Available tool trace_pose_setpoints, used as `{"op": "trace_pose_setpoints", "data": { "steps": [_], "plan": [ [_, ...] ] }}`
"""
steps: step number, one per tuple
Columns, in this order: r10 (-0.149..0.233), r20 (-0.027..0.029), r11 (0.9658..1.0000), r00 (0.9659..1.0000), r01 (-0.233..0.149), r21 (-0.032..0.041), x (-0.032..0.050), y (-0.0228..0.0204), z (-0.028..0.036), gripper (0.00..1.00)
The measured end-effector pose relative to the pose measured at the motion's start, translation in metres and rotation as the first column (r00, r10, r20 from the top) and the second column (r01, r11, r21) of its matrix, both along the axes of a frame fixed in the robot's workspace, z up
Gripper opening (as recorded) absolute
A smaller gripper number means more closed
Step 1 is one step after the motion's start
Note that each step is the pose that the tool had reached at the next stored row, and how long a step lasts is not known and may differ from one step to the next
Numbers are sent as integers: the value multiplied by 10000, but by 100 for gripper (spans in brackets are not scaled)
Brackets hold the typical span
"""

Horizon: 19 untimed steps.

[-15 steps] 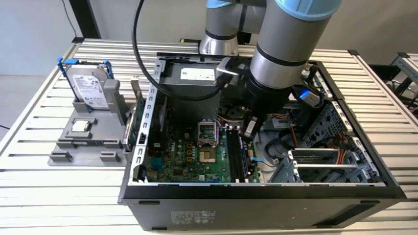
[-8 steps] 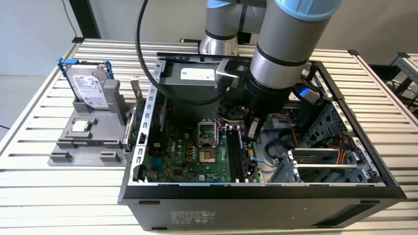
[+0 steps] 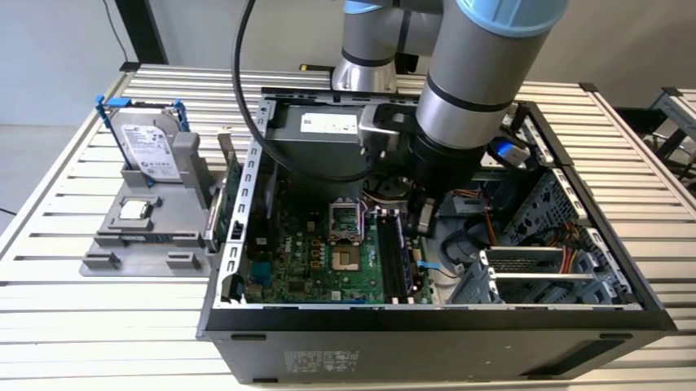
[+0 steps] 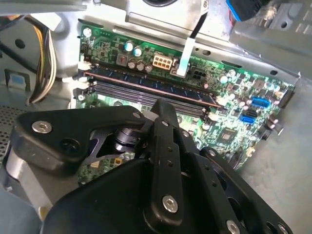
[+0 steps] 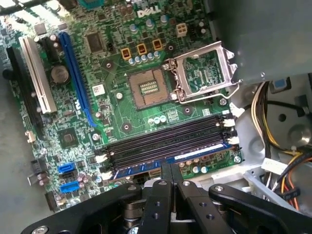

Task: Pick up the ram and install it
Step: 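Press down the ram until it locks into place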

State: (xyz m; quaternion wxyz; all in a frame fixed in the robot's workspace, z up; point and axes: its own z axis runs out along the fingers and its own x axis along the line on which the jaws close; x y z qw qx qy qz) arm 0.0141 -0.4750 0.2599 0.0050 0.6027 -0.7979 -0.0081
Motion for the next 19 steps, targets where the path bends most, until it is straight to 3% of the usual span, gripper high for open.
{"op": "trace_pose_setpoints", "data": {
  "steps": [6,12,14,19],
  "plan": [
    [815,10,9967,9967,-815,1,0,2,-22,0],
    [1011,11,9949,9949,-1011,2,1,3,-25,0],
    [1264,11,9920,9920,-1264,4,2,3,-28,0],
    [1999,13,9798,9798,-1999,16,9,3,-34,0]
  ]
}}
